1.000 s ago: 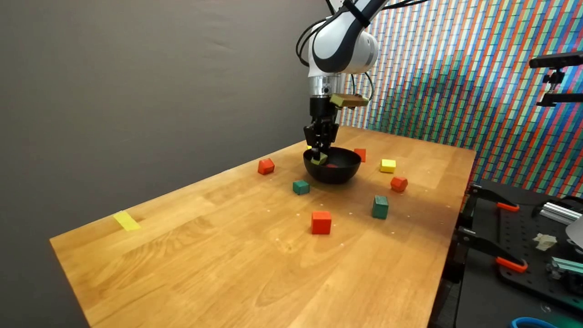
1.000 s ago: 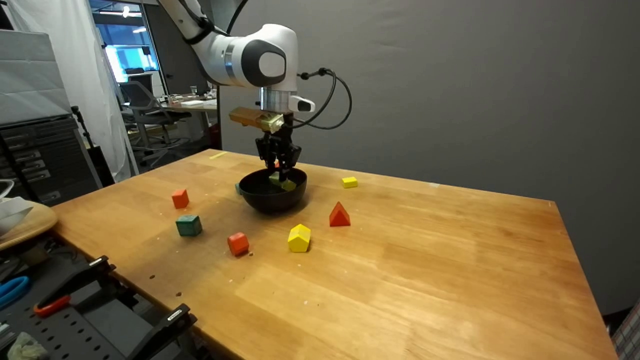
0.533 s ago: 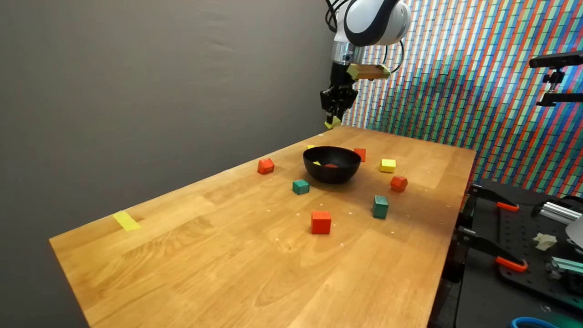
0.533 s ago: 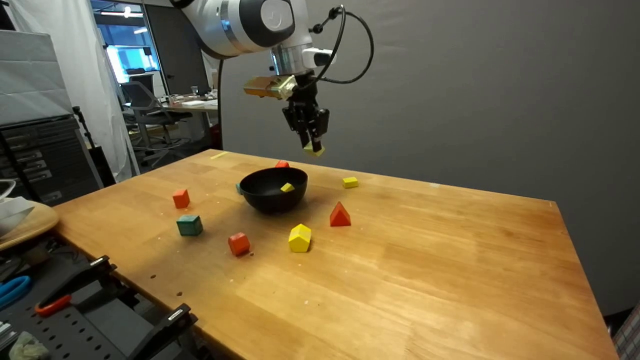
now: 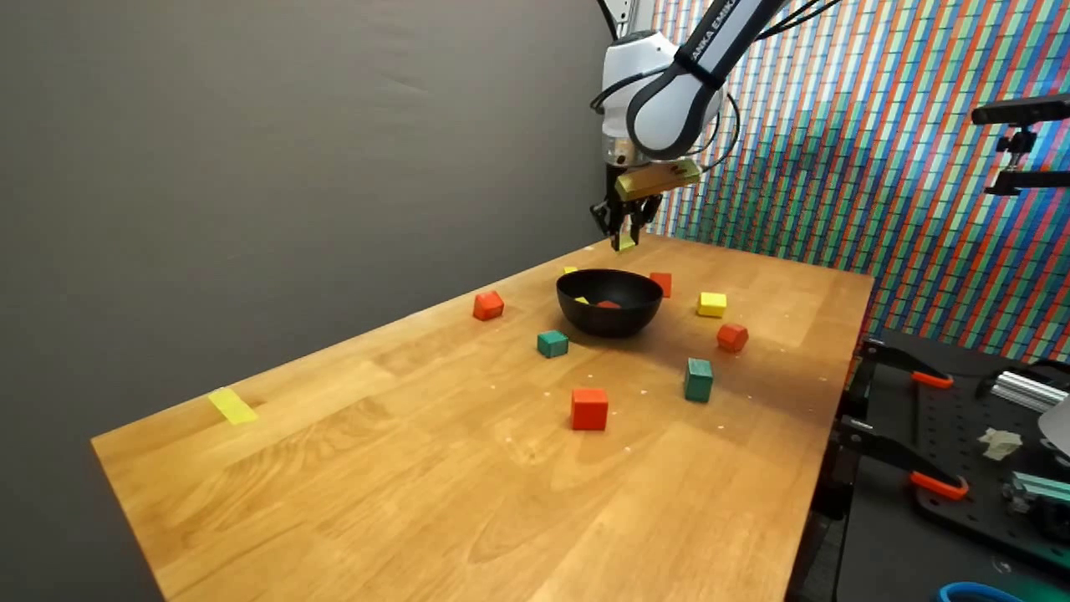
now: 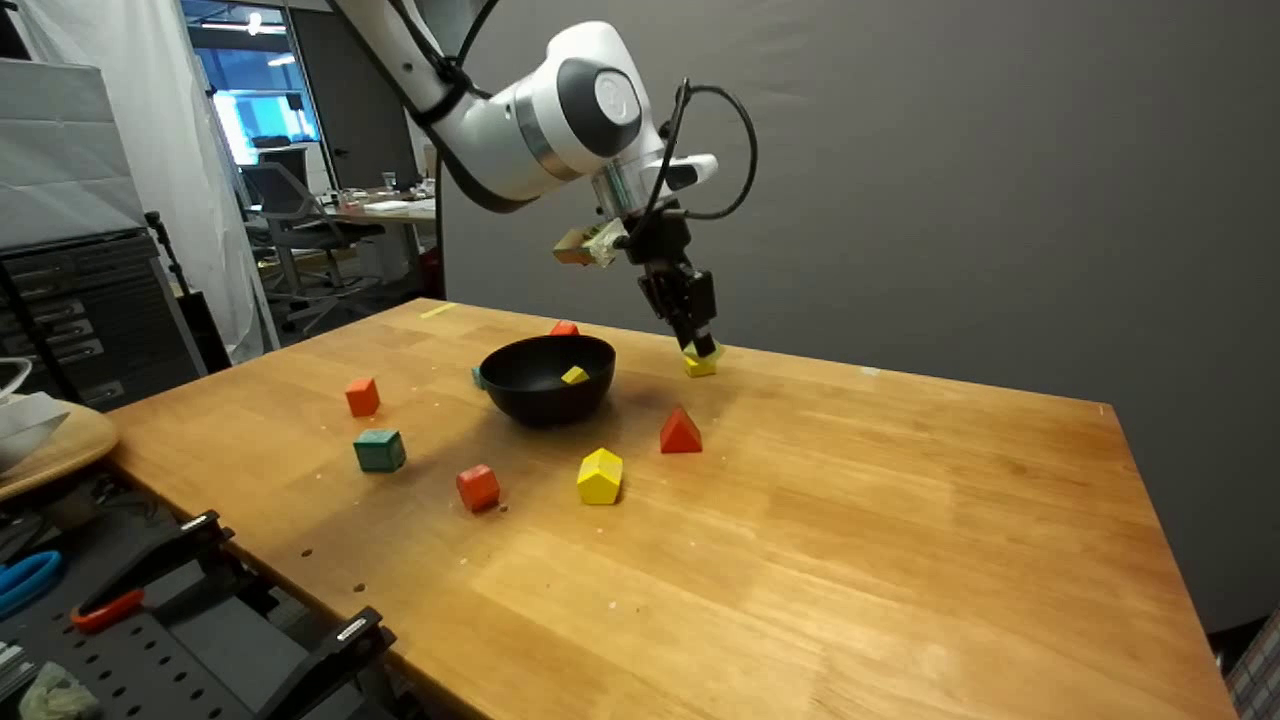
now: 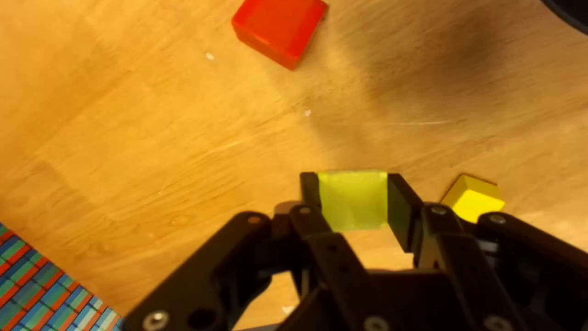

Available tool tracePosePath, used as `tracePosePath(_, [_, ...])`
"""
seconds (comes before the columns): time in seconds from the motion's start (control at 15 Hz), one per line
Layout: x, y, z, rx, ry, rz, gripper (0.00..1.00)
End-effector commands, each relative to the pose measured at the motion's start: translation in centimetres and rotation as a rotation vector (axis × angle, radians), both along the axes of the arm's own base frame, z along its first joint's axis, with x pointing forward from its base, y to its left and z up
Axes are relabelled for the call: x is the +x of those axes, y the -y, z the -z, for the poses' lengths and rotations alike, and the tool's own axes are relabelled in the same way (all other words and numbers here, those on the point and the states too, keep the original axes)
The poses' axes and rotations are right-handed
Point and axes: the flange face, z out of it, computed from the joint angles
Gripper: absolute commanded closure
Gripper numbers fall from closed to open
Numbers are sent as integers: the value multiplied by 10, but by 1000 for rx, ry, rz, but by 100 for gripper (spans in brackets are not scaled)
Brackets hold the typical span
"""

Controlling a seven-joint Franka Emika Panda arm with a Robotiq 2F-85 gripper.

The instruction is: Remove the blocks from the bowl

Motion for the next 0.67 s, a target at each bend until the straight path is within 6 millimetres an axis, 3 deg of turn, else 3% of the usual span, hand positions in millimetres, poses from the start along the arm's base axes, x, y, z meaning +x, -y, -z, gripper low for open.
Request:
tracePosePath(0.0, [29,-2,34,48,-24,-16,84])
tracePosePath(0.2, [37,3,46,98,-20,-20,84])
tracePosePath(0.27, [38,7,47,119,-14,-13,67])
tracePosePath(0.33, [39,11,44,134,-6,-7,35])
tracePosePath(0.4, [39,14,41,156,-1,-6,34])
tracePosePath(0.6, [32,18,21,216,0,-15,12])
